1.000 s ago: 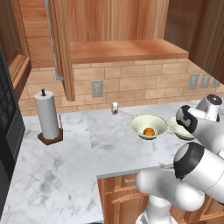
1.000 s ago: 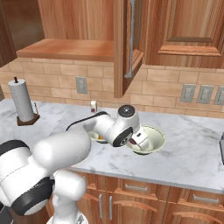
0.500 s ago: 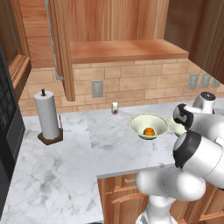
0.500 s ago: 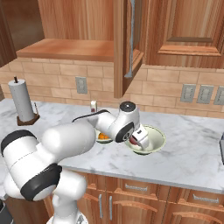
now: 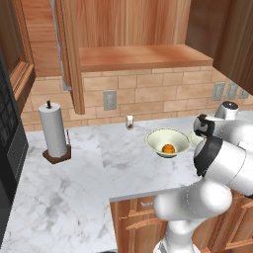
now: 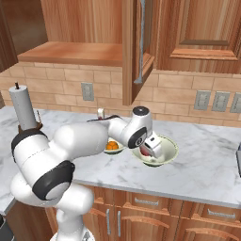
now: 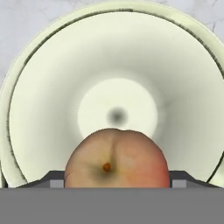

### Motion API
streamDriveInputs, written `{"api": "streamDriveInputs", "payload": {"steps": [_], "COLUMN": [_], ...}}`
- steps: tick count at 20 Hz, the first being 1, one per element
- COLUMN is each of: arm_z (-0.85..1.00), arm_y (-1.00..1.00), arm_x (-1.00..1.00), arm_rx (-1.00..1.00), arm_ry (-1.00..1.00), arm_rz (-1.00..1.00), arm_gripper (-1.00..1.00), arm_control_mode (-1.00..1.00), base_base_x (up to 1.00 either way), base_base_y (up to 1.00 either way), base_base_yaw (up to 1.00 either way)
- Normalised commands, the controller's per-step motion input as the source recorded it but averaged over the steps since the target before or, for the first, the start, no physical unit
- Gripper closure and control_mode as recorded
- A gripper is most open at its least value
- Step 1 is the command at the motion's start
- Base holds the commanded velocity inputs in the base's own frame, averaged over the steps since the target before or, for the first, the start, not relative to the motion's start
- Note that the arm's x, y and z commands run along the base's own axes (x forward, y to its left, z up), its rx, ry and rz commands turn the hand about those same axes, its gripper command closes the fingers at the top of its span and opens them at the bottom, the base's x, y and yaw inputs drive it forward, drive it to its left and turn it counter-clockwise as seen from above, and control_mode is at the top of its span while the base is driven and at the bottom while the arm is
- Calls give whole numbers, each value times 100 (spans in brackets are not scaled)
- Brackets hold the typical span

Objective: Pick both bowls and place them on the counter. Then place the peach in one bowl and place the orange in the other bowl.

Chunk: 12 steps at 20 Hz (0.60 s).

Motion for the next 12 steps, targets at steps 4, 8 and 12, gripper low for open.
{"api": "streamDriveInputs", "payload": {"steps": [4, 8, 12], "arm_z": [-15, -15, -14], "arm_y": [-8, -8, -5], "arm_x": [2, 3, 9], "arm_rx": [0, 0, 0], "arm_ry": [3, 1, 2], "arm_rz": [5, 5, 4], "arm_gripper": [100, 100, 100], "arm_control_mode": [-100, -100, -100], "base_base_x": [0, 0, 0], "base_base_y": [0, 0, 0], "base_base_yaw": [0, 0, 0]}}
